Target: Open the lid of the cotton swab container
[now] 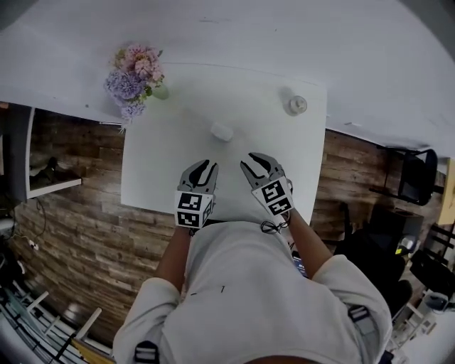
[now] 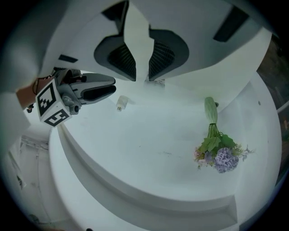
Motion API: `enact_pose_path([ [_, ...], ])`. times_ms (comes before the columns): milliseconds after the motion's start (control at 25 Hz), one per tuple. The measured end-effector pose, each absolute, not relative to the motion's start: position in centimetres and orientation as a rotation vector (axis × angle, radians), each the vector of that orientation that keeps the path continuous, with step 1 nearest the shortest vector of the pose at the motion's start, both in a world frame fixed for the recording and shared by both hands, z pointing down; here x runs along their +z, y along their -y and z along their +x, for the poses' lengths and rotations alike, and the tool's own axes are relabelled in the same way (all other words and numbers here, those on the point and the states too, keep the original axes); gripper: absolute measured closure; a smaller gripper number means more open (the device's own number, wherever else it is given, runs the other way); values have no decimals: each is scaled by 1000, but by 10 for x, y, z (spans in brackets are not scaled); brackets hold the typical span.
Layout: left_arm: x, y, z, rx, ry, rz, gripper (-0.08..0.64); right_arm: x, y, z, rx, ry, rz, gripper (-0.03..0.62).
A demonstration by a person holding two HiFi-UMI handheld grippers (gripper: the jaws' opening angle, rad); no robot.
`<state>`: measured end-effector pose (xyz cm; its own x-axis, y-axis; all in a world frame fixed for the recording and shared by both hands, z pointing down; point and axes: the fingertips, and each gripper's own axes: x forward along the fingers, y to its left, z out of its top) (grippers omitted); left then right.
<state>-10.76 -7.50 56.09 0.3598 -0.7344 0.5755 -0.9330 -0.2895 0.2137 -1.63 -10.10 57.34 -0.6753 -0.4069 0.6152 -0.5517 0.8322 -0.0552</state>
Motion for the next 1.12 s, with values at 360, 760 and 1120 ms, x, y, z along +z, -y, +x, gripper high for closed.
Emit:
enact_pose_path([
  [360, 573, 74, -145, 518, 1448, 2059, 457, 619, 143, -50, 294, 2335, 689, 434],
  [760, 581, 60, -178, 527, 1496, 1992, 457, 657, 160, -84, 272, 2323, 623, 362],
  [1120, 581, 55, -184, 539, 1496, 1985, 457, 659, 169, -98, 231, 2351, 609, 382],
])
